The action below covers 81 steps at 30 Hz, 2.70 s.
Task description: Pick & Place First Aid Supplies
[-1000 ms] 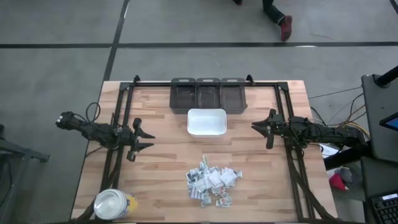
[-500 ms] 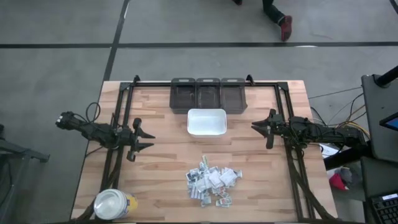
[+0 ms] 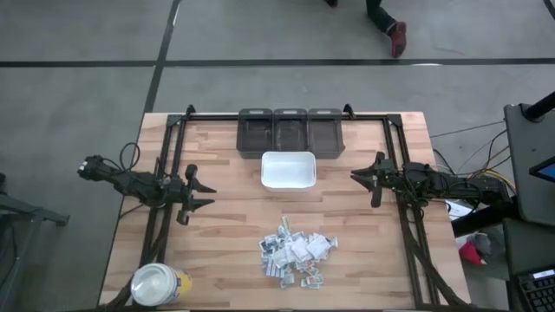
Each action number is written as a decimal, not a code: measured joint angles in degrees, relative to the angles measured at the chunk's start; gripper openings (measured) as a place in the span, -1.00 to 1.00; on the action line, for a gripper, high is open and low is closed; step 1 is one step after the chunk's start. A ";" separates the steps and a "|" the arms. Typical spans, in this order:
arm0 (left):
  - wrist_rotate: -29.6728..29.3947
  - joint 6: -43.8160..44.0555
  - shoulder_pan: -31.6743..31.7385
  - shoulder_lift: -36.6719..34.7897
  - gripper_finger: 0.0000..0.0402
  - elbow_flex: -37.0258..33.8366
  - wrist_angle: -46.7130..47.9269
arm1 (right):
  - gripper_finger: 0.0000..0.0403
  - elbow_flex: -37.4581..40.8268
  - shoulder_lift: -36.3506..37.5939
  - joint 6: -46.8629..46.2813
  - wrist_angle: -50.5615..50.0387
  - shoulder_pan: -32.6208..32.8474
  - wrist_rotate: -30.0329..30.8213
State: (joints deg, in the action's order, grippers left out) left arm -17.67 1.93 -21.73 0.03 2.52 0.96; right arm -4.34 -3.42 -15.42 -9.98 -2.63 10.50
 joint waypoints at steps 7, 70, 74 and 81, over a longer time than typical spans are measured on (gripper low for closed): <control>-0.35 2.22 0.00 0.02 -0.31 0.00 -0.12 | -0.63 0.00 0.00 -5.41 0.07 0.00 -0.04; -1.51 14.53 -0.01 3.80 -0.31 0.00 -11.29 | -0.64 -23.77 -33.62 -14.29 -17.91 11.59 -27.10; -1.55 14.53 0.00 3.96 -0.31 0.00 -11.24 | -0.64 -29.83 -43.34 -13.64 -26.44 13.83 -27.10; -1.55 14.53 -0.01 3.96 -0.31 0.00 -11.11 | -0.66 -35.16 -56.55 -7.40 -27.24 16.48 -27.12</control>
State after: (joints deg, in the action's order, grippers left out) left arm -19.22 16.47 -21.74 3.99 2.52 -10.15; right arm -39.50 -59.97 -22.82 -37.22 13.85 -16.62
